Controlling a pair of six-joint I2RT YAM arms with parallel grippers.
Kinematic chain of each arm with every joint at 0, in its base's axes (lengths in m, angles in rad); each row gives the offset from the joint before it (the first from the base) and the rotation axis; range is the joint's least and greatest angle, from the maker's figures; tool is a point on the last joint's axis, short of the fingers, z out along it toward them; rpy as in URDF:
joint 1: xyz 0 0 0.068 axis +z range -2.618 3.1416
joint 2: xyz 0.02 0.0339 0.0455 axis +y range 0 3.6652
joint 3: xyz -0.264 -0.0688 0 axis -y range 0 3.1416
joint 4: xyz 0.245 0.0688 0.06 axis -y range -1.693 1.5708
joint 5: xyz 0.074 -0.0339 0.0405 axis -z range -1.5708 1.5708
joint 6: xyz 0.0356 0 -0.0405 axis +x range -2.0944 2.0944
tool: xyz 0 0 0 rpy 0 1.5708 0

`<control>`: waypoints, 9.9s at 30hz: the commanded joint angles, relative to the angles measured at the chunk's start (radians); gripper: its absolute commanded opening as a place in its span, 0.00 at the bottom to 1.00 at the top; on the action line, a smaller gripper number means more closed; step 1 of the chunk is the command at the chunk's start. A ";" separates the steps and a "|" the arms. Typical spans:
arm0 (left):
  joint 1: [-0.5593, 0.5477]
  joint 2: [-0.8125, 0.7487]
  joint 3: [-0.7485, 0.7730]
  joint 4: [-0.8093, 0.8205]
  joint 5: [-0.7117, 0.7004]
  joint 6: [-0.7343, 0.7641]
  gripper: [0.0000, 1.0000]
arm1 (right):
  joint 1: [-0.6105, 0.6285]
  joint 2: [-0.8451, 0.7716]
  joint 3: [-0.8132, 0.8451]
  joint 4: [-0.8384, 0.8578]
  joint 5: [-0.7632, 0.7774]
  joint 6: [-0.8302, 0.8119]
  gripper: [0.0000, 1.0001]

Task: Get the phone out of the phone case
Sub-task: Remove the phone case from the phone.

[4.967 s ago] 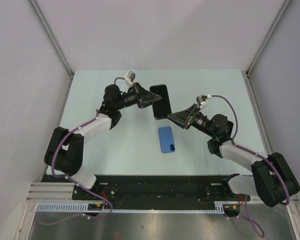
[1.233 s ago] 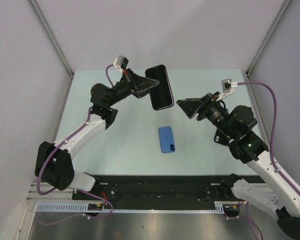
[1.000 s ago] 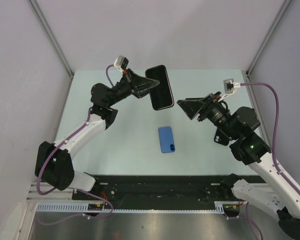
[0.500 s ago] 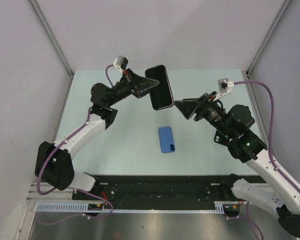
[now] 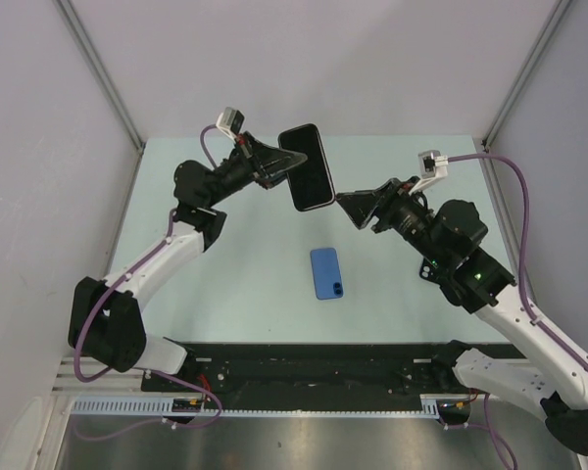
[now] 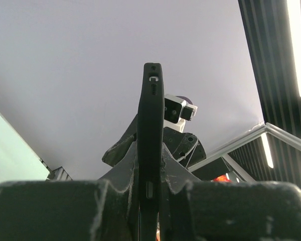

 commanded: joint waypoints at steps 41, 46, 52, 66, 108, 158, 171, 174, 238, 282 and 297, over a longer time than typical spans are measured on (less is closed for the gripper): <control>-0.022 -0.079 0.022 0.168 0.007 -0.096 0.00 | -0.022 0.365 -0.001 -0.064 -0.102 0.000 0.68; -0.022 -0.077 0.027 0.172 0.009 -0.103 0.00 | -0.020 0.391 -0.001 -0.033 -0.125 0.006 0.68; -0.022 -0.079 0.024 0.177 0.012 -0.107 0.00 | -0.023 0.410 -0.003 0.005 -0.177 0.016 0.69; -0.025 -0.042 -0.085 0.278 0.027 -0.138 0.00 | -0.066 0.549 -0.064 0.735 -0.605 0.420 0.68; -0.119 0.300 0.129 -0.930 -0.131 0.764 0.99 | -0.184 0.514 -0.072 -0.349 0.214 -0.156 0.00; -0.174 0.565 0.399 -1.018 -0.203 0.802 0.93 | -0.091 0.802 -0.022 -0.314 0.277 -0.225 0.00; -0.190 0.722 0.587 -1.178 -0.327 0.832 0.82 | -0.097 0.805 -0.026 -0.263 0.111 -0.247 0.00; -0.190 0.731 0.597 -1.165 -0.323 0.833 0.81 | -0.103 0.807 -0.026 -0.266 0.093 -0.242 0.00; -0.236 0.641 0.403 -1.135 -0.425 0.910 0.63 | -0.137 0.801 0.013 -0.251 -0.020 -0.214 0.00; -0.275 0.875 0.746 -1.621 -1.110 1.019 0.46 | -0.068 0.770 0.037 -0.224 0.020 -0.164 0.00; -0.249 0.802 0.644 -1.494 -0.883 0.980 0.39 | -0.098 0.750 0.031 -0.259 0.059 -0.171 0.00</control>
